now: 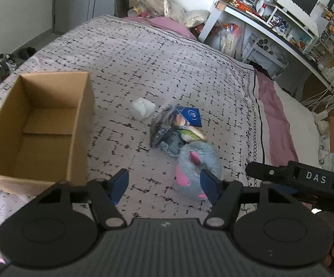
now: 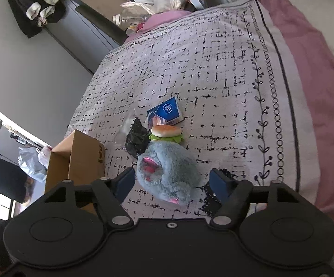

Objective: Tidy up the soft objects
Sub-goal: 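Move both grippers to the grey plush toy and close on it, then lift the grey plush with both grippers toward the cardboard box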

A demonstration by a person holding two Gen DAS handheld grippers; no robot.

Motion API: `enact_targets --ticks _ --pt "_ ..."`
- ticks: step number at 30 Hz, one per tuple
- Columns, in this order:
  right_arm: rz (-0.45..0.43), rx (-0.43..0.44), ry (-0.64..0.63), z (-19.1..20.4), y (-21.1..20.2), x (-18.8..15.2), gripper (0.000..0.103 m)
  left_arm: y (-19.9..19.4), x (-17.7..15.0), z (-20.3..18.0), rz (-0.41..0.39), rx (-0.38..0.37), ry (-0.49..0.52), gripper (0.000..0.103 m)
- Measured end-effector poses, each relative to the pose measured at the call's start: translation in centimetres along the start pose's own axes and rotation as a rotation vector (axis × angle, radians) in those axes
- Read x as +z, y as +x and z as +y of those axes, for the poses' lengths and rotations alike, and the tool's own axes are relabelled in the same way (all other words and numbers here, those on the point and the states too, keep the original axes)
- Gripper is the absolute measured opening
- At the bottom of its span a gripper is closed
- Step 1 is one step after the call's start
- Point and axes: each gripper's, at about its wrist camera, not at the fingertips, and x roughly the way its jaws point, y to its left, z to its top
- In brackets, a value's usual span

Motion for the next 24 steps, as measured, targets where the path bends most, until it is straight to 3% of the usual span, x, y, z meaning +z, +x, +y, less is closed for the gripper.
enact_targets --ticks 4,11,24 --pt "0.032 0.007 0.039 -0.6 1.5 0.4 0.048 1.6 0.3 -0.1 0.020 -0.020 -0.022 0.057" --pt "0.094 0.033 0.082 -1.3 4.2 1.1 0.039 4.2 0.7 -0.1 0.056 -0.056 -0.072 0.047" --pt "0.146 0.042 0.142 -2.5 7.0 1.7 0.033 8.4 1.5 -0.2 0.123 -0.105 -0.147 0.036"
